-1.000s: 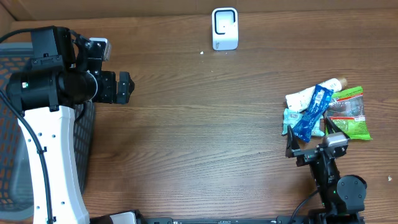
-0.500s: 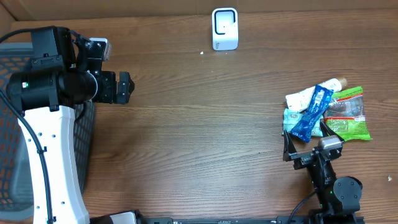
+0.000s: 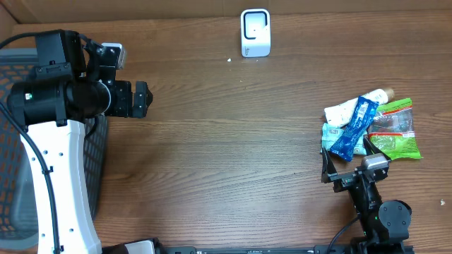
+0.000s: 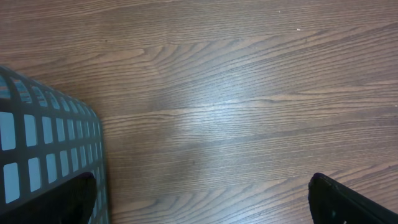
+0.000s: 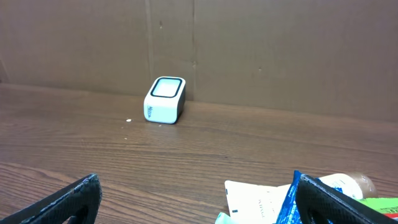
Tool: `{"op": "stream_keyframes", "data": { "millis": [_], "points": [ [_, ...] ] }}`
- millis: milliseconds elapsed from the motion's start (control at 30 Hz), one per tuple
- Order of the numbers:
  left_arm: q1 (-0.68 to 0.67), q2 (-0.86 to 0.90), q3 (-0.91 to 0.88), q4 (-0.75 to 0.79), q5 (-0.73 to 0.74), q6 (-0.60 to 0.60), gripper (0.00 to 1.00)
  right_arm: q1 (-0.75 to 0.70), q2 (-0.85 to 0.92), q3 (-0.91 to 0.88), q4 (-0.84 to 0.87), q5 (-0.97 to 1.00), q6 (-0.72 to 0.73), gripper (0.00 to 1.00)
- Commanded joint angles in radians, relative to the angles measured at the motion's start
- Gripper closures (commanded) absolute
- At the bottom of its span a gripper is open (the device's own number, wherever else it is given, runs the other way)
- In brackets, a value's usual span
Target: Scan the item barcode
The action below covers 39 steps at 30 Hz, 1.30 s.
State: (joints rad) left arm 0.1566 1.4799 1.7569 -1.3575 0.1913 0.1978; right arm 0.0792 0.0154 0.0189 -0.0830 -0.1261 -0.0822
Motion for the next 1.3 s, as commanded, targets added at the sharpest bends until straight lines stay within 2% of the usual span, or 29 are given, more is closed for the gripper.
{"op": "stream_keyframes", "data": {
  "millis": [0,233,400,500,600,767,933,967,1100,1267],
  "points": [
    [0.0,0.005,0.006,0.001,0.008,0.005,0.0,-0.005,-0.013,-0.009,0.006,-0.003,0.0,0.0],
    [0.001,0.0,0.005,0.002,0.002,0.006,0.0,-0.005,-0.013,-0.009,0.006,-0.003,0.0,0.0],
    [-0.001,-0.074,-0.022,0.051,-0.053,0.019,0.0,-0.005,-0.013,-0.009,0.006,-0.003,0.0,0.0],
    [-0.001,-0.22,-0.202,0.254,0.05,0.015,0.0,-0.005,-0.013,-0.009,0.006,-0.003,0.0,0.0],
    [-0.001,-0.378,-0.444,0.533,0.105,-0.015,0.0,-0.005,-0.013,-0.009,0.006,-0.003,0.0,0.0],
    [-0.001,-0.648,-0.848,0.898,0.116,-0.061,0.0,-0.005,-0.013,-0.009,0.006,-0.003,0.0,0.0],
    [-0.011,-0.916,-1.2,1.149,0.112,-0.071,0.0,-0.005,-0.013,-0.009,0.006,-0.003,0.0,0.0],
    [-0.022,-1.004,-1.315,1.231,0.096,-0.067,0.0,-0.005,-0.013,-0.009,0.006,-0.003,0.0,0.0],
    [-0.04,-1.194,-1.531,1.353,0.019,-0.063,0.0,-0.005,-0.013,-0.009,0.006,-0.003,0.0,0.0],
    [-0.06,-1.349,-1.657,1.363,-0.052,-0.063,0.0,-0.005,-0.013,-0.009,0.006,-0.003,0.0,0.0]
  ]
}}
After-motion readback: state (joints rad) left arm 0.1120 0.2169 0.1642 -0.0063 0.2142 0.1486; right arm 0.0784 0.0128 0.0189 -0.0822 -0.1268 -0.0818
